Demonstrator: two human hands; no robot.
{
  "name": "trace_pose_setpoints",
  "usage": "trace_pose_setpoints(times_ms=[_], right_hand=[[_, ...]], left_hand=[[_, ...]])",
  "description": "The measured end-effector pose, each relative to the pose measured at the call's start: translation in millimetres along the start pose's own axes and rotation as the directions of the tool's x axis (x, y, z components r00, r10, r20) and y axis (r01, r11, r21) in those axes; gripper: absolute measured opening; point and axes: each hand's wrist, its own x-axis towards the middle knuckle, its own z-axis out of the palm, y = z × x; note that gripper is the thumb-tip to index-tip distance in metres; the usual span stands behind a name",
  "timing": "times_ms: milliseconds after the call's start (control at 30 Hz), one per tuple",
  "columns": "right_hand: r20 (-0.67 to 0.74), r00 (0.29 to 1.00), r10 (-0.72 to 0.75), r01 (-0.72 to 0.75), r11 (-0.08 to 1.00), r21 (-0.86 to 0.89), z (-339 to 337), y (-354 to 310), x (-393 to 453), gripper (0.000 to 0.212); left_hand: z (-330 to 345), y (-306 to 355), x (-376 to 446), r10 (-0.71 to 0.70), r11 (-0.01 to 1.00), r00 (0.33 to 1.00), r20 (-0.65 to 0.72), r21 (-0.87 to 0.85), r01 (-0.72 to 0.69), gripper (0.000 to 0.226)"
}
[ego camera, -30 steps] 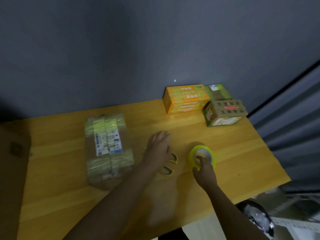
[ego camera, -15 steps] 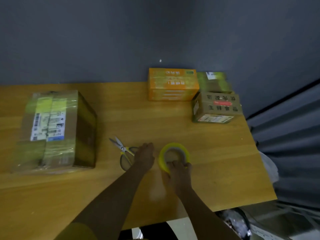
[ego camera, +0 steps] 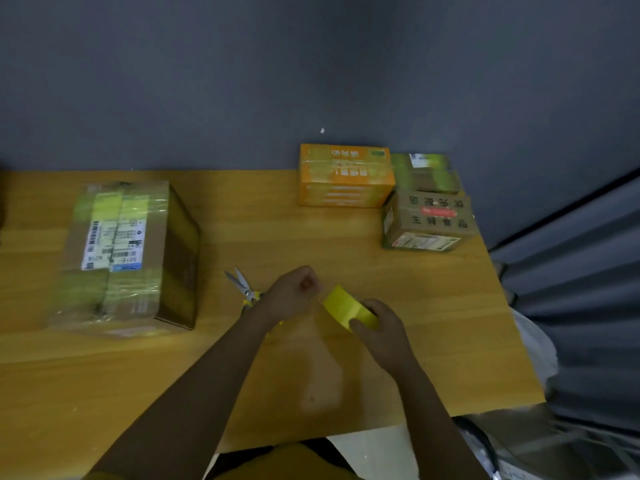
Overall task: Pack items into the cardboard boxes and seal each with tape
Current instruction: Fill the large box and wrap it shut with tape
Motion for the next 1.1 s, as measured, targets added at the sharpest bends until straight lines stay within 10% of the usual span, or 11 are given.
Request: trace_pose_setpoints(times_ms=[433, 600, 767, 1100], right_hand=[[0.161, 0.933, -0.321, 0.295, 0.941, 0.165, 24, -138, -19, 0.017], [0.060, 0.938, -0.342, 0.339, 0.939, 0.056, 70, -210, -22, 0.009], [0.059, 0.980, -0.189, 0.193, 0.851, -0.489, 109, -258, -5, 0.074], [0.046, 0.996, -0.076, 0.088, 0.918, -0.386, 137, -263, -12, 0.063]], left_hand=[[-144, 33, -101, 0.067, 0.998, 0.881, -0.468, 0.047, -0.050, 0.016], [-216, 0, -146, 0.036, 0.996, 0.853, -0.521, 0.091, 0.013, 0.016], [-274, -40, -184, 0.099, 0.990, 0.856, -0.508, 0.140, -0.031, 0.014], [-290, -114, -202, -0.027, 0.999, 0.903, -0.430, -0.045, 0.008, 0.014]])
